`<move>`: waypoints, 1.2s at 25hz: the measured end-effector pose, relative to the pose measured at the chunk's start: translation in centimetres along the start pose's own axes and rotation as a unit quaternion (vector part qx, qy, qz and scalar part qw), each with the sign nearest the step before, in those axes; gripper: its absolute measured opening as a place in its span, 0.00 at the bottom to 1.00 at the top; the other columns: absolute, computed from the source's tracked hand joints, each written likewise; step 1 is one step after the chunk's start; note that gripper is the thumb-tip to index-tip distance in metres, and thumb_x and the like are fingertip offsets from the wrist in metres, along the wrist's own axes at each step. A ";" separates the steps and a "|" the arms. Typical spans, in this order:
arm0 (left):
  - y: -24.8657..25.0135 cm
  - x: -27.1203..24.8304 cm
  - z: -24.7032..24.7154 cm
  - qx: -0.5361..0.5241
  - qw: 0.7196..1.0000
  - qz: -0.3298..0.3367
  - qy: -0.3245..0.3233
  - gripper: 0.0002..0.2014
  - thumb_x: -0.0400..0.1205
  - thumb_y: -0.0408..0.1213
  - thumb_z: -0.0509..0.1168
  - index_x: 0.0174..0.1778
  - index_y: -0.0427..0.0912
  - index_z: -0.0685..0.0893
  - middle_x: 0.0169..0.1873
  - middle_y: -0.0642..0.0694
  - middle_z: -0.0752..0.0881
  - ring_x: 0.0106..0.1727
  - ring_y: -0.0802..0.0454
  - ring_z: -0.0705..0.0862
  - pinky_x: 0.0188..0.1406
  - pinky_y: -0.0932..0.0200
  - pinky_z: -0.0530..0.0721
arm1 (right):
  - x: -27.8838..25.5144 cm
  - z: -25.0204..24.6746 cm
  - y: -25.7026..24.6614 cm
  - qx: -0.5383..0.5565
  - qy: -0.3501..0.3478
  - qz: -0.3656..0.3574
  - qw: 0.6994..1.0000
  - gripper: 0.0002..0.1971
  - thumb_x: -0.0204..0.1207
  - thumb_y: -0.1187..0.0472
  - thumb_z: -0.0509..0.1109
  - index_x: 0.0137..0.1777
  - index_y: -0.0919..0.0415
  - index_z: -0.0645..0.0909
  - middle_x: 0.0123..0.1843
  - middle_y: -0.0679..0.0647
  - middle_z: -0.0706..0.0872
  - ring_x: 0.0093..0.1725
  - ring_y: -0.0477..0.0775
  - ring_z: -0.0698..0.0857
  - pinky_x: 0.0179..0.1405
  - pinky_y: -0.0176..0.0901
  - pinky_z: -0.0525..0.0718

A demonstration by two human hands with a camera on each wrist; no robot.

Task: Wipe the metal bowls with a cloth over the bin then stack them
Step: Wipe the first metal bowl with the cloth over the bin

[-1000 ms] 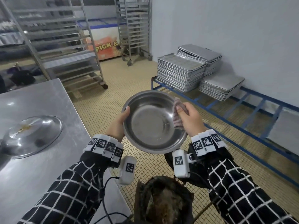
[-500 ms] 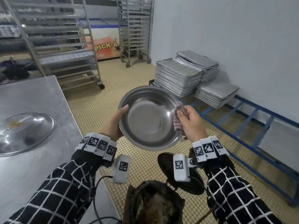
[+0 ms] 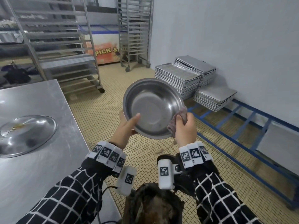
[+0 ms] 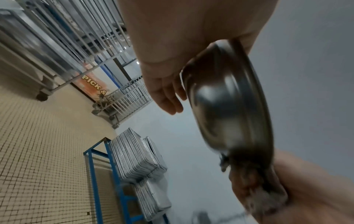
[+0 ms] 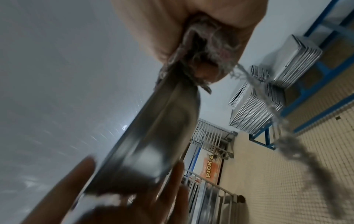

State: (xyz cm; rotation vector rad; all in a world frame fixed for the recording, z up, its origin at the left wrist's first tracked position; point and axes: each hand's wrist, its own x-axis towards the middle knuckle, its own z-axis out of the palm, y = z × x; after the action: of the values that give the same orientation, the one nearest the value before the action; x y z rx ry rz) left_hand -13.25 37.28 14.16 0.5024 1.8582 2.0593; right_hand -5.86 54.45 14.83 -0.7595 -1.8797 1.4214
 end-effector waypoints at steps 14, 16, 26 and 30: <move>0.2 -1.6 0.5 -0.042 0.990 0.013 0.138 0.43 0.74 0.67 0.58 0.83 0.53 0.54 0.75 0.42 0.72 0.72 0.43 0.75 0.70 0.36 0.75 | -3.1 2.2 -1.7 0.069 -0.022 0.043 0.996 0.10 0.85 0.59 0.60 0.62 0.61 0.72 0.52 0.52 0.83 0.48 0.51 0.86 0.35 0.35 0.86; 0.5 -1.7 -0.4 -0.060 0.992 0.029 0.104 0.37 0.80 0.59 0.59 0.81 0.47 0.55 0.70 0.39 0.75 0.65 0.41 0.81 0.62 0.36 0.82 | -2.3 1.4 -2.0 0.051 -0.032 0.034 0.998 0.07 0.84 0.59 0.60 0.58 0.60 0.74 0.48 0.50 0.83 0.47 0.53 0.87 0.38 0.43 0.89; 2.3 -1.6 -2.8 -0.049 0.990 0.085 0.104 0.20 0.83 0.51 0.52 0.65 0.46 0.77 0.52 0.45 0.85 0.51 0.49 0.85 0.47 0.49 0.84 | -2.7 0.1 -3.7 0.058 -0.136 0.002 0.989 0.10 0.84 0.55 0.61 0.58 0.60 0.75 0.46 0.54 0.85 0.33 0.43 0.87 0.27 0.30 0.82; 0.2 -1.4 -1.7 -0.059 0.991 0.019 0.117 0.34 0.81 0.51 0.57 0.82 0.45 0.54 0.63 0.38 0.79 0.52 0.49 0.88 0.44 0.55 0.89 | -4.2 2.5 -3.0 0.070 -0.113 0.046 0.990 0.12 0.84 0.55 0.60 0.63 0.59 0.69 0.51 0.55 0.83 0.44 0.53 0.86 0.32 0.37 0.85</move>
State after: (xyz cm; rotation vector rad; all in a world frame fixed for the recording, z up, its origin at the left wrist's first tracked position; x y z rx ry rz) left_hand -12.78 35.12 14.12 0.2764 1.8481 2.3241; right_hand -5.41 48.97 16.55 -0.6465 -1.9063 1.7412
